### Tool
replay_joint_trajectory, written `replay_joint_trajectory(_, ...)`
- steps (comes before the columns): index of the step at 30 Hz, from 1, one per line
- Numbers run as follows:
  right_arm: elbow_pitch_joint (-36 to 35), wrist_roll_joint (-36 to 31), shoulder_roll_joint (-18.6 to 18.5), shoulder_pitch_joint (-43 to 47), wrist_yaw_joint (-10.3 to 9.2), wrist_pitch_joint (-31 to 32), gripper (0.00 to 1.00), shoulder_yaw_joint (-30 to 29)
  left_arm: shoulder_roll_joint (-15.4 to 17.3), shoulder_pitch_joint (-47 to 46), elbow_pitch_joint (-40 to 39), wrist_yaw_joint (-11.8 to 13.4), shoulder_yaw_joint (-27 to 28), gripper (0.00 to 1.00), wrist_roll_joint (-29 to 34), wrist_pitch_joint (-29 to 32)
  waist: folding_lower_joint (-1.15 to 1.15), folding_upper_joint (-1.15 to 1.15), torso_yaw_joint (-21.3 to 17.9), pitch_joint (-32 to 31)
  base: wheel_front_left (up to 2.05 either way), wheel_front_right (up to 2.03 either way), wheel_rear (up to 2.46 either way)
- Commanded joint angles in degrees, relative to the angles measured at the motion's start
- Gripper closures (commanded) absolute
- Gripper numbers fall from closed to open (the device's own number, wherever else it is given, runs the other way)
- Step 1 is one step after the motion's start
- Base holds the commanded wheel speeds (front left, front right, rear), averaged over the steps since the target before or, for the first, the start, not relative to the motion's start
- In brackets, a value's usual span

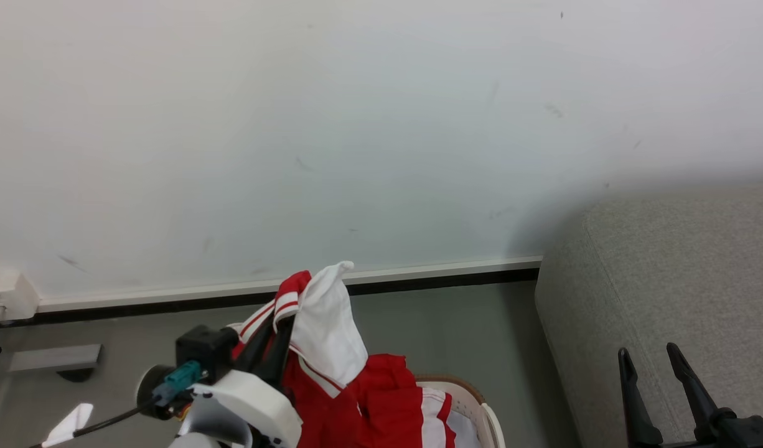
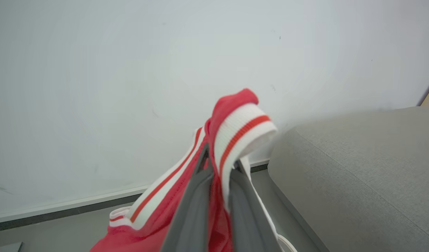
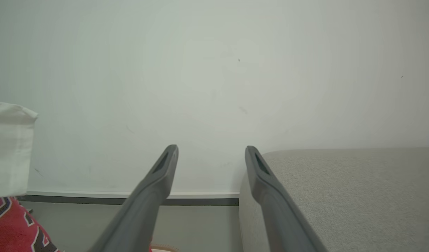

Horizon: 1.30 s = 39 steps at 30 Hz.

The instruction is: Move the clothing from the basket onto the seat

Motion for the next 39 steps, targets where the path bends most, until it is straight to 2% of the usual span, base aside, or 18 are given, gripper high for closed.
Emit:
replay_joint_trajectory(1, -0.02, 0.35, -0.18, 0.67, -0.12, 0.04, 0.0, 0.2, 1.02, 1.47, -2.95, 0.51, 0.64, 1.0, -0.55, 1.33, 0.02, 0.0, 0.18, -0.54, 0.0, 0.0, 0.0)
replay_joint_trajectory(6, -0.11, 0.68, -0.03, 0.34, -0.12, 0.04, 0.0, 1.83, 2.86, 3.62, -9.53, 1.89, 1.5, 1.0, -1.1, 4.67, 0.02, 0.0, 0.01, -0.65, 0.0, 0.0, 0.0)
replay_joint_trajectory(11, -0.95, 0.3, -1.14, -1.34, -0.12, 0.04, 0.0, 6.0, 3.39, 4.63, -13.68, 2.6, 1.51, 1.0, -1.57, 6.43, 0.02, 0.0, 0.01, -0.41, 0.0, 0.0, 0.0)
replay_joint_trajectory(14, -1.57, 0.8, -2.5, -2.74, -0.12, 0.04, 0.0, 11.2, 3.1, 4.42, -15.63, 2.4, 0.95, 1.0, -1.89, 7.05, 0.02, 0.0, 0.13, -0.13, 0.0, 0.0, 0.0)
replay_joint_trajectory(18, -1.03, 2.93, -5.27, -6.13, -0.12, 0.04, 0.0, 21.07, 2.48, 3.47, -17.49, 1.93, -0.08, 1.0, -2.43, 7.87, 0.02, 0.0, 0.3, 0.02, 0.0, 0.0, 0.0)
replay_joint_trajectory(26, 2.23, 9.72, -9.79, -17.53, -0.12, 0.33, 0.0, 38.69, 1.11, 1.98, -19.56, 0.21, -3.82, 1.0, -2.82, 9.75, 0.02, 0.0, 0.85, 0.05, 0.0, 0.0, 0.0)
replay_joint_trajectory(31, 4.61, 15.27, -10.81, -23.92, -0.12, 0.69, 0.0, 46.43, 0.15, 1.66, -19.78, -1.47, -6.48, 1.0, -3.26, 10.67, 0.02, 0.0, 1.42, -0.19, 0.0, 0.0, 0.0)
replay_joint_trajectory(39, 8.92, 22.77, -11.93, -30.1, -0.12, 1.49, 0.0, 55.15, -0.8, 1.35, -20.12, -3.72, -9.5, 1.0, -5.73, 11.81, 0.02, 0.0, 2.26, -0.4, 0.0, 0.0, 0.0)
